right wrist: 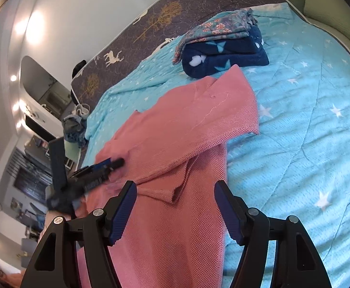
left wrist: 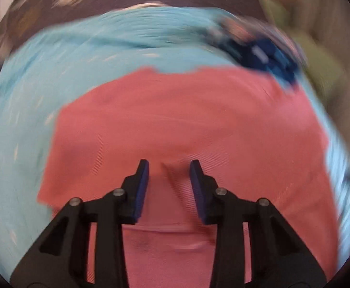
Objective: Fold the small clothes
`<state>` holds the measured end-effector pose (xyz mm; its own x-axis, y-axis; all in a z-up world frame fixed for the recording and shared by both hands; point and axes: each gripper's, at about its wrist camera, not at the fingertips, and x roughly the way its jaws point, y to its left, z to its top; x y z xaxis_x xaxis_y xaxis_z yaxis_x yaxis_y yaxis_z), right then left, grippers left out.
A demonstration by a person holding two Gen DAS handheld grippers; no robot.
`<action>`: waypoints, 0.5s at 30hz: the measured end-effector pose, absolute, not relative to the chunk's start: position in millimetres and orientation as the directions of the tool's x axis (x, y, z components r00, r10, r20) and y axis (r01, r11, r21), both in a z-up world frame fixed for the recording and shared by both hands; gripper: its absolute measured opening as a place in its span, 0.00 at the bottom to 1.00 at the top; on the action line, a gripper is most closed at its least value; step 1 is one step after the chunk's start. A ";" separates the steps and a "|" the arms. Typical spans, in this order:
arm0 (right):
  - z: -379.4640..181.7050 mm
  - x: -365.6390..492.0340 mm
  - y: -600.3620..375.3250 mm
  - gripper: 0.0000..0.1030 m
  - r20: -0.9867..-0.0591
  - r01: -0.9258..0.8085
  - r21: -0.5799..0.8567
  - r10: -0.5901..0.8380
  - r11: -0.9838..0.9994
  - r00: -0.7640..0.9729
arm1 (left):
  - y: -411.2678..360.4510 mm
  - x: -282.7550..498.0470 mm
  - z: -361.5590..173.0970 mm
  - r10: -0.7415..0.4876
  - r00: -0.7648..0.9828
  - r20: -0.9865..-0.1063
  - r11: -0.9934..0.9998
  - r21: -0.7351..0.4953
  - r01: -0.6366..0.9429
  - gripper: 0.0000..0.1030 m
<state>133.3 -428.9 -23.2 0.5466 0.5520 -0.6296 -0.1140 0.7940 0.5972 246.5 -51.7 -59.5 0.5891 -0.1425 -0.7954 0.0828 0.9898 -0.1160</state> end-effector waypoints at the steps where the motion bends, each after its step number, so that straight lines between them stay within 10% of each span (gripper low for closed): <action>1: -22.8 132.8 -429.1 0.67 -0.626 -0.120 0.595 0.552 0.795 0.551 | -32.1 245.4 -57.0 -0.166 0.608 -0.776 0.981 -0.191 0.023 0.37; 6: -27.3 138.2 -431.3 0.68 -0.647 -0.108 0.569 0.525 0.815 0.553 | -1.2 241.1 -61.2 -0.379 0.561 -0.736 0.904 -0.425 0.052 0.57; 11: -34.6 141.3 -431.0 0.68 -0.647 -0.076 0.595 0.533 0.800 0.545 | -38.6 248.5 -76.4 -0.423 0.474 -0.772 0.904 -0.396 0.160 0.65; 13: -34.7 139.9 -430.6 0.68 -0.649 -0.072 0.596 0.532 0.800 0.543 | -56.2 252.3 -80.8 -0.383 0.478 -0.791 0.924 -0.332 0.191 0.46; 14: -33.9 139.2 -430.8 0.68 -0.652 -0.072 0.590 0.527 0.804 0.544 | -62.9 255.0 -80.3 -0.370 0.478 -0.797 0.929 -0.307 0.207 0.13; 15: -32.4 138.2 -431.6 0.68 -0.658 -0.070 0.578 0.516 0.813 0.548 | -65.2 258.1 -78.6 -0.373 0.468 -0.801 0.927 -0.313 0.205 0.04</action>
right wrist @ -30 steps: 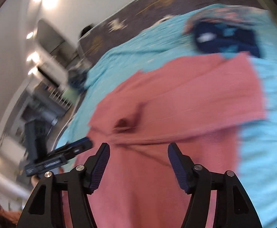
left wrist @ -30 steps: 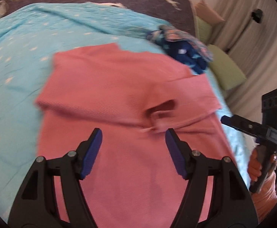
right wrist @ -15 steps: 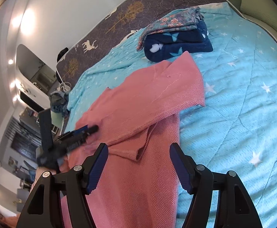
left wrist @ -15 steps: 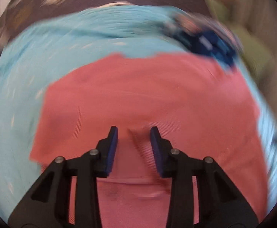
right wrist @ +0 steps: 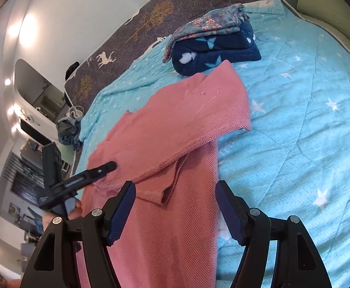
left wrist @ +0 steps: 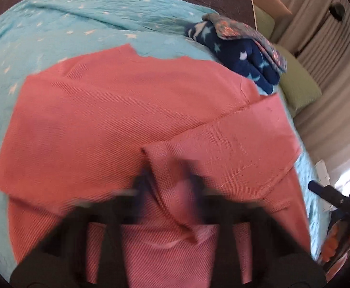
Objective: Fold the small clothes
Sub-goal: 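Grasp the sweater side edge with the left gripper and fold it toward the center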
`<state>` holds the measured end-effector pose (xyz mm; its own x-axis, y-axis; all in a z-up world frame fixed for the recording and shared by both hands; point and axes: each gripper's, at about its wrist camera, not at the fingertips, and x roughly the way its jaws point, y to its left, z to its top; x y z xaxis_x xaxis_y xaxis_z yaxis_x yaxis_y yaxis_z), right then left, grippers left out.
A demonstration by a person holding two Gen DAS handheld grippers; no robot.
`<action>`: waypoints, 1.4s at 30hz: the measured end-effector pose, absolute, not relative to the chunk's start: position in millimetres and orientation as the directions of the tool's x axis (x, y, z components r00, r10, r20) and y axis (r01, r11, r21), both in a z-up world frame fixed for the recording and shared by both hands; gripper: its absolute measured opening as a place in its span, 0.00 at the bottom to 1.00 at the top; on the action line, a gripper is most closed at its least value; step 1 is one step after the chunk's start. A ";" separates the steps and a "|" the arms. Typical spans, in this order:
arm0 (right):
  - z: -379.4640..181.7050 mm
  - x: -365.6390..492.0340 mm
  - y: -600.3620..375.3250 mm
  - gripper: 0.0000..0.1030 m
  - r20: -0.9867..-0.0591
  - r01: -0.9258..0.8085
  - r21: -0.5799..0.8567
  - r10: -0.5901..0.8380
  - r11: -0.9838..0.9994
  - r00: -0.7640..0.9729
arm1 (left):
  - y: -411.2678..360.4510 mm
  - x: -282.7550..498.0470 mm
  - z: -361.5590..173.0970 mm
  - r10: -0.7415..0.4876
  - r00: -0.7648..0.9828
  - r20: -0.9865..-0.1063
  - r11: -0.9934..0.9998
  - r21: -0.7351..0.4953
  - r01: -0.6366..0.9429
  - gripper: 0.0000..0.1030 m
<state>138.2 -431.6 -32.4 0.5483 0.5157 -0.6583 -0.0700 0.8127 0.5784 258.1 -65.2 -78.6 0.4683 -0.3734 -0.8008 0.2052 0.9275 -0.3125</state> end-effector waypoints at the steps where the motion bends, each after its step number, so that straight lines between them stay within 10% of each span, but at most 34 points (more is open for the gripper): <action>1: -31.0 137.4 -432.7 0.68 -0.663 -0.067 0.568 0.505 0.820 0.553 | -62.1 258.7 -72.5 -0.393 0.472 -0.789 0.920 -0.343 0.191 0.04; 8: -26.1 143.1 -434.4 0.69 -0.731 -0.035 0.428 0.368 0.903 0.574 | 4.0 245.8 22.5 -0.357 0.705 -0.613 0.927 -0.328 0.184 0.05; 20: -49.0 175.5 -389.0 0.70 -0.823 -0.050 0.226 0.218 0.973 0.525 | 55.2 268.2 -41.3 -0.304 0.596 -0.743 0.938 -0.342 0.051 0.05; 22: -45.6 178.3 -389.0 0.70 -0.818 -0.053 0.227 0.220 0.972 0.531 | 52.8 273.4 -44.2 -0.255 0.603 -0.756 0.953 -0.301 0.026 0.14; 24: -42.0 177.5 -391.4 0.70 -0.810 -0.055 0.238 0.230 0.970 0.539 | 59.6 277.5 -46.5 -0.167 0.615 -0.771 0.970 -0.239 -0.036 0.50; 26: -40.5 175.1 -393.3 0.70 -0.808 -0.054 0.241 0.231 0.969 0.541 | 77.5 272.3 -45.3 -0.098 0.651 -0.752 0.970 -0.219 -0.108 0.55; 40: -45.5 181.5 -398.6 0.70 -0.798 -0.076 0.317 0.309 0.945 0.518 | 91.4 222.9 -91.8 -0.293 0.572 -0.766 0.933 -0.360 -0.005 0.55; 42: -51.9 195.3 -400.6 0.70 -0.772 -0.089 0.384 0.373 0.919 0.515 | 85.9 224.6 -92.1 -0.323 0.586 -0.743 0.921 -0.390 0.012 0.30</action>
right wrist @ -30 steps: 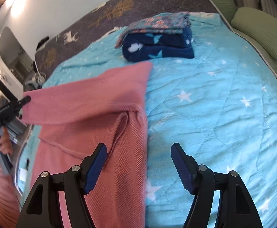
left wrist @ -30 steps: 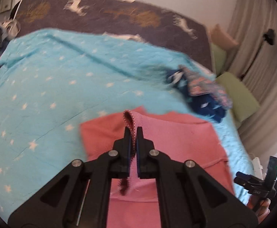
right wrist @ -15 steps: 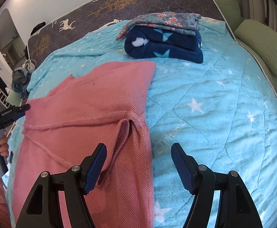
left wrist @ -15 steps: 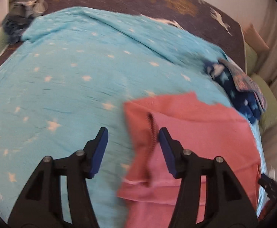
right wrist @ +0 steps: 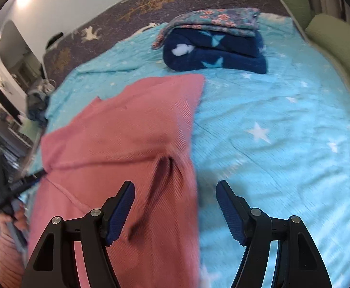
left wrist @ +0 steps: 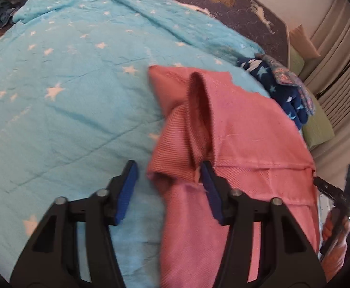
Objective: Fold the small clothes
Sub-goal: 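Grasp the sweater side edge with the left gripper and fold it toward the center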
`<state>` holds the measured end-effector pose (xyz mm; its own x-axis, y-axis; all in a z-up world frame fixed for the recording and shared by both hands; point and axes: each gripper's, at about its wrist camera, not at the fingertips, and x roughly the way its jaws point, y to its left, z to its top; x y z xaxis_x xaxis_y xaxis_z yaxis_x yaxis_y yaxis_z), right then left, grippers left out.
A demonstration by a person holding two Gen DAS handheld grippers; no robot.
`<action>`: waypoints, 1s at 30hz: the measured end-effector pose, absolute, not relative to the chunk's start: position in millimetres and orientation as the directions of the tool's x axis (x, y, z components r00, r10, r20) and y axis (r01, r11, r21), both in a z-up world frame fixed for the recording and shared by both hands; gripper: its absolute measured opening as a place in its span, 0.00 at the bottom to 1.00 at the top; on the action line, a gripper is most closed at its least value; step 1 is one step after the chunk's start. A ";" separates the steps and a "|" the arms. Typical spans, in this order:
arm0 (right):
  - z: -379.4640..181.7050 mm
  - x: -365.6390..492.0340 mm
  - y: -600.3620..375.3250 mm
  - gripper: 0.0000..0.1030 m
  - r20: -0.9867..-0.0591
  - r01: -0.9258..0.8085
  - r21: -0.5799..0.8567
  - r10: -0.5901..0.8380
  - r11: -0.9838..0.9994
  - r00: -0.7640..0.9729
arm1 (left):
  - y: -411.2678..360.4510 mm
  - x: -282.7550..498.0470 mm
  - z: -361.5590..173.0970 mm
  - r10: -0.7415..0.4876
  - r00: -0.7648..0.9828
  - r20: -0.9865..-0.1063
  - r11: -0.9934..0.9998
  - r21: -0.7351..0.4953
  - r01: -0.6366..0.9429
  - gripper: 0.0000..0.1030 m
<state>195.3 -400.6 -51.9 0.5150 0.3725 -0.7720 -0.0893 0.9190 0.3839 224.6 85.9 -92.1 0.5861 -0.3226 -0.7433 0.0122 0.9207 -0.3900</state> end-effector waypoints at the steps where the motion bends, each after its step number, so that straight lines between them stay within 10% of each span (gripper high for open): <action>1: -55.6 201.3 -402.1 0.70 -0.763 -0.082 0.415 0.396 0.906 0.510 | 82.6 228.3 -92.2 -0.351 0.579 -0.736 0.909 -0.415 0.023 0.22; 5: -60.7 227.2 -404.4 0.65 -0.711 -0.058 0.532 0.483 0.845 0.511 | 71.3 233.9 -86.2 -0.316 0.584 -0.748 0.926 -0.378 0.017 0.15; 7: -59.3 236.3 -397.9 0.05 -0.754 -0.039 0.472 0.426 0.881 0.500 | 74.5 231.5 -83.6 -0.286 0.593 -0.753 0.934 -0.357 -0.003 0.15; 17: -62.2 227.6 -422.7 0.13 -0.777 0.003 0.449 0.389 0.893 0.496 | 106.4 204.1 -85.3 -0.280 0.633 -0.722 0.913 -0.404 -0.056 0.12; 21: -57.2 205.1 -432.0 0.45 -0.761 -0.005 0.470 0.408 0.883 0.505 | 104.7 191.9 -80.2 -0.290 0.625 -0.725 0.915 -0.402 -0.042 0.49; 30: -50.5 133.0 -424.7 0.48 -0.770 -0.104 0.464 0.459 0.880 0.443 | 90.3 148.8 -88.9 -0.355 0.590 -0.725 0.909 -0.414 0.038 0.51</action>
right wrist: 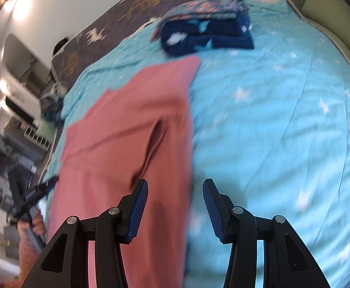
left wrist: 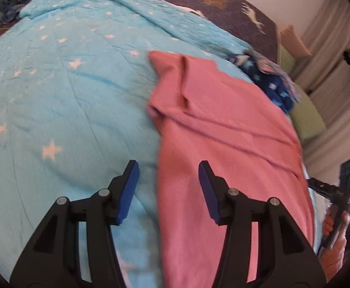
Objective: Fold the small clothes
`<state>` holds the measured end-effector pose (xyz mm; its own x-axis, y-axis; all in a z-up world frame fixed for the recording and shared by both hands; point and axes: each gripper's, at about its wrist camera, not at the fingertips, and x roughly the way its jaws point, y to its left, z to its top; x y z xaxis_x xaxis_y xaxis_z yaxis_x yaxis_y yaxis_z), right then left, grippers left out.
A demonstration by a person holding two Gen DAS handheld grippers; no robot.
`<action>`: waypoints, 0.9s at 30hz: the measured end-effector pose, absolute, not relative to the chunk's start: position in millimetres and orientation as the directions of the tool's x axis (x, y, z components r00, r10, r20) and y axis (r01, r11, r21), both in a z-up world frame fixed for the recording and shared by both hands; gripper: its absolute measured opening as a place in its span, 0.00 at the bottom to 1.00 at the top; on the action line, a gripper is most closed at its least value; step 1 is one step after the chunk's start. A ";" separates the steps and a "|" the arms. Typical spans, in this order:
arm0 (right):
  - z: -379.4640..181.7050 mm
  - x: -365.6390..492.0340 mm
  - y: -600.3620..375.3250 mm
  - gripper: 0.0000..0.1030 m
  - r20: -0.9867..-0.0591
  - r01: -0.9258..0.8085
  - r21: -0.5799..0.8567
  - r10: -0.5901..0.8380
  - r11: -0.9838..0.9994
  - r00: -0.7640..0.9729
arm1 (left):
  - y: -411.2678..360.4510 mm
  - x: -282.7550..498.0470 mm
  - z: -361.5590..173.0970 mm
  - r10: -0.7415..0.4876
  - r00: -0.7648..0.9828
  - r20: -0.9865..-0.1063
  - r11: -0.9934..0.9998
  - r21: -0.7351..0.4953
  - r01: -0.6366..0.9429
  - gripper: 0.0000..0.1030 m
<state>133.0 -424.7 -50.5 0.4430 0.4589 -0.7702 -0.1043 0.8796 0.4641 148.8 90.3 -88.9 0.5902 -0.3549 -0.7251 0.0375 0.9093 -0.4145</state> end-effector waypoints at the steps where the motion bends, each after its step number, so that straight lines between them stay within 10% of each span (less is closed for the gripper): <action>1: -51.1 125.9 -422.5 0.49 -0.771 -0.117 0.464 0.465 0.878 0.436 | 88.2 143.3 -90.1 -0.373 0.579 -0.724 0.905 -0.422 0.055 0.49; 3: -56.6 111.7 -417.1 0.49 -0.770 -0.132 0.472 0.481 0.872 0.420 | 77.0 139.0 -95.4 -0.299 0.554 -0.777 0.943 -0.328 0.048 0.05; 4: -58.5 108.2 -415.3 0.45 -0.776 -0.127 0.457 0.464 0.880 0.427 | 72.3 137.8 -96.5 -0.256 0.550 -0.795 0.957 -0.287 0.030 0.04; 5: -60.3 107.4 -414.1 0.06 -0.814 -0.079 0.379 0.373 0.922 0.447 | 66.8 133.7 -92.7 -0.212 0.567 -0.796 0.970 -0.244 0.021 0.04; 7: -61.7 107.9 -425.3 0.02 -0.814 0.012 0.408 0.358 0.913 0.457 | 60.6 125.7 -84.6 -0.160 0.587 -0.794 0.984 -0.175 0.031 0.04; 10: -60.6 98.5 -446.2 0.03 -0.786 0.069 0.483 0.397 0.873 0.475 | 71.2 109.6 -80.6 -0.167 0.584 -0.794 0.981 -0.193 0.017 0.06; 15: -64.0 51.0 -460.2 0.19 -0.739 0.019 0.578 0.513 0.816 0.437 | 104.4 53.2 -87.1 -0.309 0.567 -0.764 0.915 -0.402 -0.042 0.43; 25: -58.0 -40.1 -447.6 0.48 -0.720 -0.081 0.601 0.582 0.795 0.378 | 74.9 -32.4 -88.4 -0.379 0.497 -0.780 0.919 -0.380 0.104 0.45; 26: -60.4 -43.8 -443.1 0.49 -0.716 -0.086 0.607 0.591 0.790 0.372 | 70.0 -34.1 -91.5 -0.368 0.508 -0.779 0.924 -0.367 0.106 0.42; 27: -65.1 -44.1 -436.6 0.49 -0.721 -0.080 0.604 0.586 0.793 0.370 | 68.1 -33.7 -94.3 -0.358 0.515 -0.779 0.927 -0.361 0.099 0.16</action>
